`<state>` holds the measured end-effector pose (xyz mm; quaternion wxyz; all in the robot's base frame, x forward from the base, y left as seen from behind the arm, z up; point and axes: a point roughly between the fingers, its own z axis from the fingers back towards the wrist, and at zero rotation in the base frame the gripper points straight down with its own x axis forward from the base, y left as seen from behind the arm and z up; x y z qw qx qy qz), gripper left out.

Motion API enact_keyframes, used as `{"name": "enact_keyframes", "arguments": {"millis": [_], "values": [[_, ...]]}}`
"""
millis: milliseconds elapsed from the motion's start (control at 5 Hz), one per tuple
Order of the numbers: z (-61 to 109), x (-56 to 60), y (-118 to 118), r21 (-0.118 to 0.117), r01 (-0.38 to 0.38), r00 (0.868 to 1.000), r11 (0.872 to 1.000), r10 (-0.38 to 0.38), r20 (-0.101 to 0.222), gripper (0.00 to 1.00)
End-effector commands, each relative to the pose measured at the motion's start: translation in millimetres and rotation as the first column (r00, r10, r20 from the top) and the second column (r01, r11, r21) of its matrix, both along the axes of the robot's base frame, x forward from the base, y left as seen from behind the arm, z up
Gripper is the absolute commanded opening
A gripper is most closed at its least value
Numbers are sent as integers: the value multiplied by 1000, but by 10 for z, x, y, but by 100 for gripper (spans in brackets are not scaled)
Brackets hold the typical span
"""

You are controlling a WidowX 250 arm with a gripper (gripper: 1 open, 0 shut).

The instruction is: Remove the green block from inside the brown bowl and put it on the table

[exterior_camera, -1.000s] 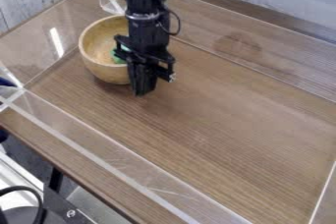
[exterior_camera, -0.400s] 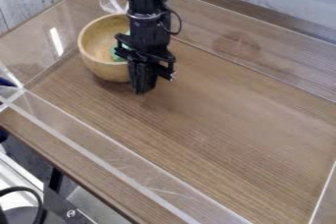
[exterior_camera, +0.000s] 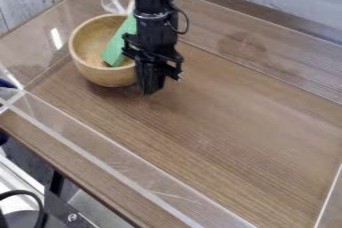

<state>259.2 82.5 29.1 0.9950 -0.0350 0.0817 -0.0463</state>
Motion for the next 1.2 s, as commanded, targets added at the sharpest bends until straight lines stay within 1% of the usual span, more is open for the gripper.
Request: {"name": "enact_keyframes", "arguments": {"millis": [0,400,600,1000], "values": [[-20,-11,39,-1,-10,1000,1000,10,4,0],[159,-13,21,-22,-33,998,999,34,44,0],[241,-11,11,-29,-42,997,999,44,58,0],[148,-27,17,-31,-48,998,998,49,39,0]]}}
